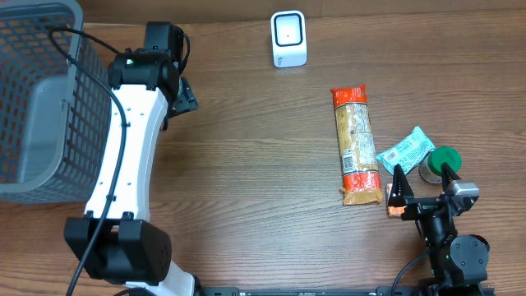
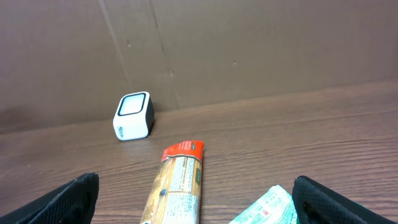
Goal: Scan the item barcode
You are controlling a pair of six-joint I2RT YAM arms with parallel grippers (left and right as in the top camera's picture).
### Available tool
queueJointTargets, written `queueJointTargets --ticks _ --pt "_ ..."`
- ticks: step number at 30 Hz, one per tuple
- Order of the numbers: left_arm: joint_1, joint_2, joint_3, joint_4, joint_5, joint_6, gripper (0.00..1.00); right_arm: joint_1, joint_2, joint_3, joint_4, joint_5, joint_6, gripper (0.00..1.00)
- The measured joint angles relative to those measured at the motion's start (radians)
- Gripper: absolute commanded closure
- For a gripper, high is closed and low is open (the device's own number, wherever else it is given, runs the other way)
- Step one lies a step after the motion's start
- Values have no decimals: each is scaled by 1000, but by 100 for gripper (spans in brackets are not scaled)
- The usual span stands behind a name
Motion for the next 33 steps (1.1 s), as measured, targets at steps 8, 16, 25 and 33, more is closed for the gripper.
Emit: queueJointTargets --ticks 8,16,25,33 --pt "0 -327 -1 4 0 0 0 0 0 0 0 0 0 0" --pt "0 -743 11 0 0 0 0 0 0 0 -1 0 0 0" --pt "0 -886 11 -56 0 0 0 0 0 0 -2 0 0 0" --pt "0 -917 -93 -109 0 0 0 0 0 0 -2 0 0 0"
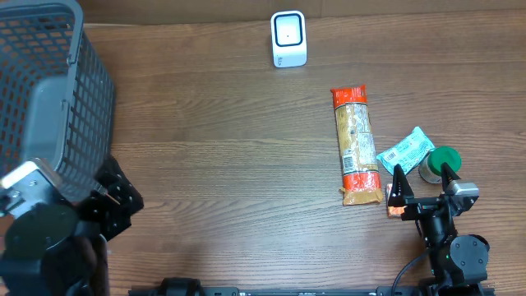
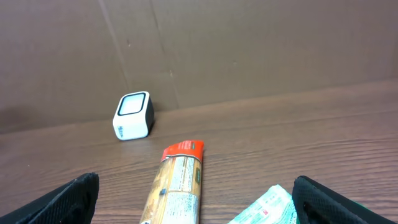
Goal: Scan the item barcode
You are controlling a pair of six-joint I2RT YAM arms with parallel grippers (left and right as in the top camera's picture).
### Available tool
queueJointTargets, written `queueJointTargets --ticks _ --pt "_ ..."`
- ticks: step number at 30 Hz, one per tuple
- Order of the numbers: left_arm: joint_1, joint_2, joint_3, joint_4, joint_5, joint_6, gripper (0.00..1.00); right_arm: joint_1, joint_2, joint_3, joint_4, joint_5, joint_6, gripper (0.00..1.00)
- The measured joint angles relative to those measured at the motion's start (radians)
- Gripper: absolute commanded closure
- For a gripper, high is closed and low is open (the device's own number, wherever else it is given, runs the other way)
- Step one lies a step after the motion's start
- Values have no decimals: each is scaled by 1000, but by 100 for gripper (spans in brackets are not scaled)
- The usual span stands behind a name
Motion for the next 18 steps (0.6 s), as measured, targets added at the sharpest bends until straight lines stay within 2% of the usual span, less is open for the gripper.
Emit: queueJointTargets --ticks 10,14,18 --pt "0 -185 -315 23 27 0 0 0 0 0 0 0 0 0" --pt "0 -277 -456 198 43 -5 0 0 0 0 0 0 0 0" --pt "0 -367 -583 499 66 -13 0 0 0 0 0 0 0 0"
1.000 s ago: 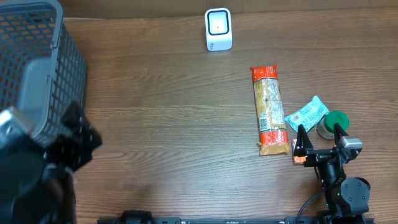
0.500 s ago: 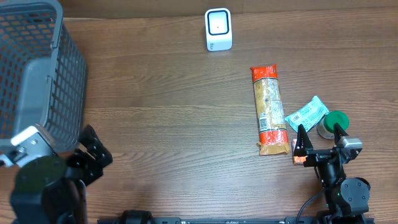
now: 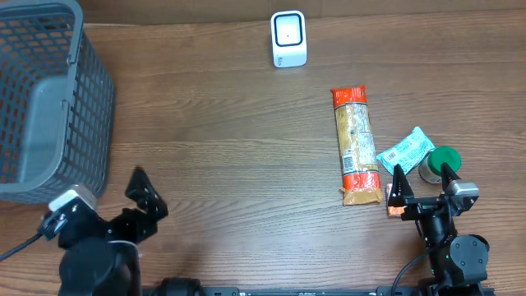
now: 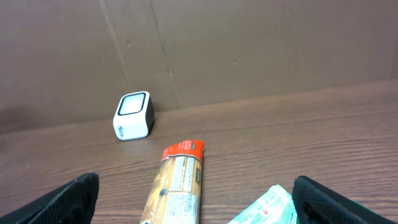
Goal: Scan the item barcode
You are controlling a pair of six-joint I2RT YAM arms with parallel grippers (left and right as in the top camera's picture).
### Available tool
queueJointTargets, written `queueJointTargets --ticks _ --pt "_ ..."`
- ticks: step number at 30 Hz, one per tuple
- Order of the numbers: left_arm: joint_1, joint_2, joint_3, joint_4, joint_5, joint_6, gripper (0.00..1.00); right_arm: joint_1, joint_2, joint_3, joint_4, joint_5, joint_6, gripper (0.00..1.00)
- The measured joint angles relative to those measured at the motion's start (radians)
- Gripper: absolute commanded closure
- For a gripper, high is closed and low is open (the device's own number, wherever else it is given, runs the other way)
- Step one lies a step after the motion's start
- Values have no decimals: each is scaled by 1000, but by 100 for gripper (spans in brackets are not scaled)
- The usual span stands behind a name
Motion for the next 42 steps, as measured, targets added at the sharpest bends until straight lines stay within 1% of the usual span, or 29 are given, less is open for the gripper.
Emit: queueJointTargets --ticks 7,11,14,17,22,28,36,42 --pt "0 -148 -213 594 97 -4 0 0 0 0 0 0 0 0" --pt "0 -207 -338 850 156 -4 0 0 0 0 0 0 0 0" --pt "0 -252 -432 982 186 -5 0 0 0 0 0 0 0 0" --pt "0 -294 -520 1078 204 -4 0 0 0 0 0 0 0 0" --pt "0 -353 -639 1182 216 -4 0 0 0 0 0 0 0 0" --pt "30 -432 -761 1245 226 -6 0 0 0 0 0 0 0 0" --pt "49 -441 -877 1246 230 -7 0 0 0 0 0 0 0 0" --pt "49 -441 -1020 1239 230 -7 1 0 0 0 0 0 0 0"
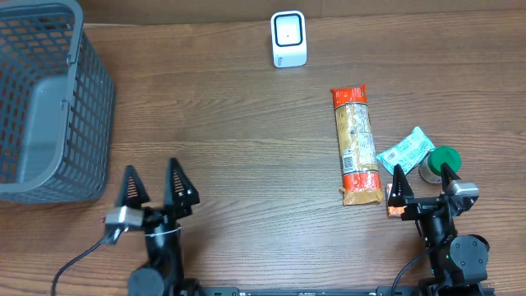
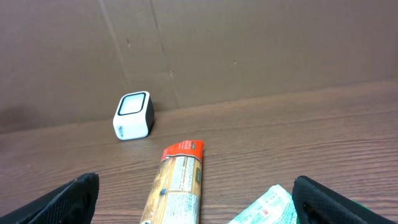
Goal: Scan the item barcode
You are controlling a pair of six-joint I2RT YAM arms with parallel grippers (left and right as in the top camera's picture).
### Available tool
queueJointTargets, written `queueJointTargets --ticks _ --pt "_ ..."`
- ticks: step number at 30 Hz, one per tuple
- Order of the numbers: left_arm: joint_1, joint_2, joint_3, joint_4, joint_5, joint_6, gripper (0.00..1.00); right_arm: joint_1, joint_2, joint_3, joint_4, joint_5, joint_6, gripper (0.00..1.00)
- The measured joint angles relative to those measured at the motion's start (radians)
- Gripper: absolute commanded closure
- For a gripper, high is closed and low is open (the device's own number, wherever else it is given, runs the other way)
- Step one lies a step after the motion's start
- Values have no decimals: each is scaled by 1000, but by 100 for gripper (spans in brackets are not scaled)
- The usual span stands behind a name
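The white barcode scanner (image 1: 288, 39) stands at the table's far edge, its window facing up; the right wrist view shows the scanner (image 2: 133, 116) too. A long orange pasta pack (image 1: 355, 145) lies right of centre, and that pack (image 2: 177, 183) reaches toward the right wrist camera. Beside it lie a teal packet (image 1: 405, 150) and a green-lidded jar (image 1: 440, 163). My right gripper (image 1: 422, 177) sits open just in front of the teal packet (image 2: 264, 208), holding nothing. My left gripper (image 1: 154, 185) is open and empty at the front left.
A grey wire basket (image 1: 41, 107) fills the far left of the table. A brown cardboard wall (image 2: 249, 43) rises behind the scanner.
The left gripper was tilted near the front left corner; now it sits a little further right, fingers spread and pointing away from the front edge. The right arm and all items are unmoved.
The left arm was stretched out to the far side beside the basket. Then it was drawn back to the front left by the basket's near corner, then lower at the front edge, and now rests there open. The right gripper and the items stayed put.
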Motion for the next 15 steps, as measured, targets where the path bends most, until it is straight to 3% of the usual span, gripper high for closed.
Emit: queueJointTargets --ticks 7,15 --pt "10 -1 -37 -114 19 17 0 0 0 0 0 0 0 0" --pt "12 -3 -37 -405 52 190 0 0 0 0 0 0 0 0"
